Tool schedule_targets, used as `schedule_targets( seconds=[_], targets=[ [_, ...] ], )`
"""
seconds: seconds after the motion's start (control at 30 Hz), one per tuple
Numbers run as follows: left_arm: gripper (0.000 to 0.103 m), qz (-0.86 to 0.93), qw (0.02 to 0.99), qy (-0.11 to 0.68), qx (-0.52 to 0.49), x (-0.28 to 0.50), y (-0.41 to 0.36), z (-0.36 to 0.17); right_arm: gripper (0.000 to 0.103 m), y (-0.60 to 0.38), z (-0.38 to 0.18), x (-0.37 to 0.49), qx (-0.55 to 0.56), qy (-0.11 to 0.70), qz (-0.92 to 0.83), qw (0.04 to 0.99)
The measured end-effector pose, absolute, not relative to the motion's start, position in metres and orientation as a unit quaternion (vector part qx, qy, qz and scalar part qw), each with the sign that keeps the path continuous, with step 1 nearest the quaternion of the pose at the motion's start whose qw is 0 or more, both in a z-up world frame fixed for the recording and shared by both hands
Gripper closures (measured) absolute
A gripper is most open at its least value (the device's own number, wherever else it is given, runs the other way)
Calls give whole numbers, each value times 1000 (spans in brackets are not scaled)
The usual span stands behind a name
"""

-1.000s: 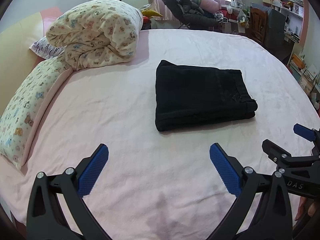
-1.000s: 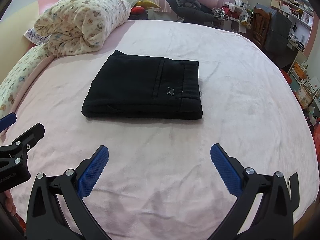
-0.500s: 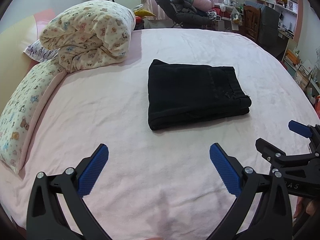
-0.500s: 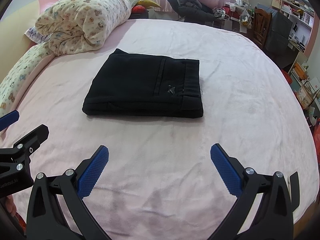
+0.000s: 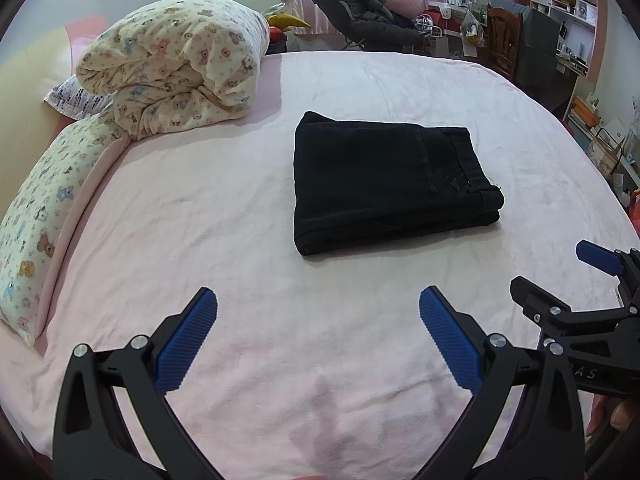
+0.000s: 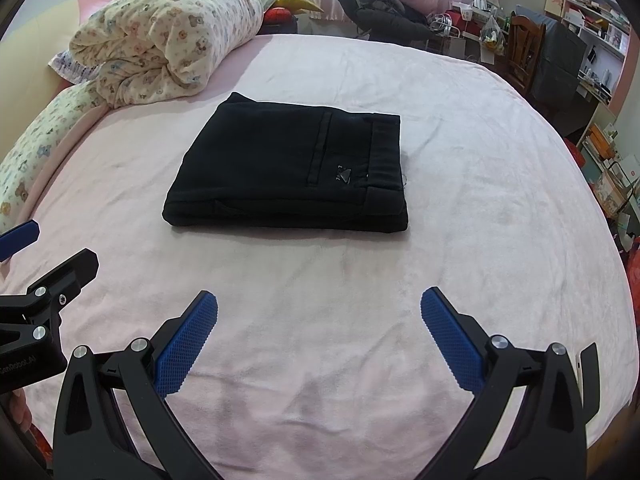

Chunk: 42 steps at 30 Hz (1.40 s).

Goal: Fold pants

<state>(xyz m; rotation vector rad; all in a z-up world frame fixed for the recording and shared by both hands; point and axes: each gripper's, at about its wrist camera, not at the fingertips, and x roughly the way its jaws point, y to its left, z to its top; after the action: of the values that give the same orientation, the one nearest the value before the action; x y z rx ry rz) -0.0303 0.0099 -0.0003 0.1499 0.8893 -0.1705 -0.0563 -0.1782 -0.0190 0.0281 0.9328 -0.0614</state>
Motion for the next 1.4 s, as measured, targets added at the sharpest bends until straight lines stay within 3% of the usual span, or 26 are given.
schedule_targets(
  seconds=[1.4],
  targets=[
    [2, -85, 891, 440, 64, -30, 13, -10, 1, -177, -25, -54, 10, 458, -27, 889]
  ],
)
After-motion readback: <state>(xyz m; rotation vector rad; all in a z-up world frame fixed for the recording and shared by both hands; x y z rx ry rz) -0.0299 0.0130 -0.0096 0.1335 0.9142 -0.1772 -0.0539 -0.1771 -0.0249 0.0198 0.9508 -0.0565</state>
